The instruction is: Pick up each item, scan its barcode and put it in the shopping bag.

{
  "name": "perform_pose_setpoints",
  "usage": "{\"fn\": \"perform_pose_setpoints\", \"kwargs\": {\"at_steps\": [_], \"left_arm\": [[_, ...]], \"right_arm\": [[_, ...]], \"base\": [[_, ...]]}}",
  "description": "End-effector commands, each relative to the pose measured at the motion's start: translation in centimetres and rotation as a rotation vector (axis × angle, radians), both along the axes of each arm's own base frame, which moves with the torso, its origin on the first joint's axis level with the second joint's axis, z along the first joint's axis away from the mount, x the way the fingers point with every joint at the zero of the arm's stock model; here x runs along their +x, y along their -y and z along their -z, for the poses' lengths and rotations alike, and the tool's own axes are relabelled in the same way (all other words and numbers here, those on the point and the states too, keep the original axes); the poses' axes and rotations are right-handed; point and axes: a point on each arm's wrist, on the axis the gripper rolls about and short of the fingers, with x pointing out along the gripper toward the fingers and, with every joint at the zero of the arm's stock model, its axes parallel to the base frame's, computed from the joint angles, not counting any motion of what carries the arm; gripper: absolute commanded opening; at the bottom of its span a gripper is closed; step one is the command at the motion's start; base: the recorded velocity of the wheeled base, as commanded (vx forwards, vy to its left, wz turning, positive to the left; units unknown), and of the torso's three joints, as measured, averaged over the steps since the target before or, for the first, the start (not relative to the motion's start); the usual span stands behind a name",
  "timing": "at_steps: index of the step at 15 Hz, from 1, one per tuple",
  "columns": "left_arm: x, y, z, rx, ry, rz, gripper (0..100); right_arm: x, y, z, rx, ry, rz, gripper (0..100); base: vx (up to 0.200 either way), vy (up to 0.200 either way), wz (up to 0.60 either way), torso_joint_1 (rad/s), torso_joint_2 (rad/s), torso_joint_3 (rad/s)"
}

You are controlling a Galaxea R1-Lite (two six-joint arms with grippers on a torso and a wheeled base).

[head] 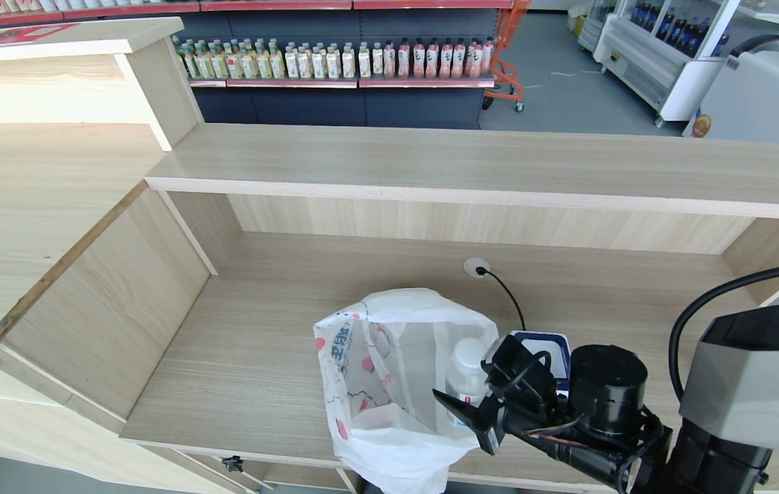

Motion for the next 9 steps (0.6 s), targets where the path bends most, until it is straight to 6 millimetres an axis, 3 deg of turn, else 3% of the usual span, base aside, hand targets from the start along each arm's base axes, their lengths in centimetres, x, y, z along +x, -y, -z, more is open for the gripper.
{"fn": "perform_pose_setpoints", "kwargs": {"at_steps": [1,7,8,9], "left_arm": [[0.00,0.00,0.00,0.000,0.001,0.000,100],[0.00,0.00,0.00,0.000,0.001,0.000,100],[0.00,0.00,0.00,0.000,0.001,0.000,100],[0.00,0.00,0.00,0.000,0.001,0.000,100]], "right_arm": [[0.00,-0.03,0.03,0.000,0.000,-0.001,0],[0.30,0.21,0.59,-0.011,-0.014,0.011,0],[0.30,0.21,0.59,-0.011,-0.014,0.011,100],[0.30,0.21,0.59,-0.011,-0.014,0.011,100]], "base": [[0.000,0.000,0.00,0.000,0.00,0.000],[0.000,0.000,0.00,0.000,0.00,0.000],[0.000,0.000,0.00,0.000,0.00,0.000],[0.000,0.000,0.00,0.000,0.00,0.000]]}}
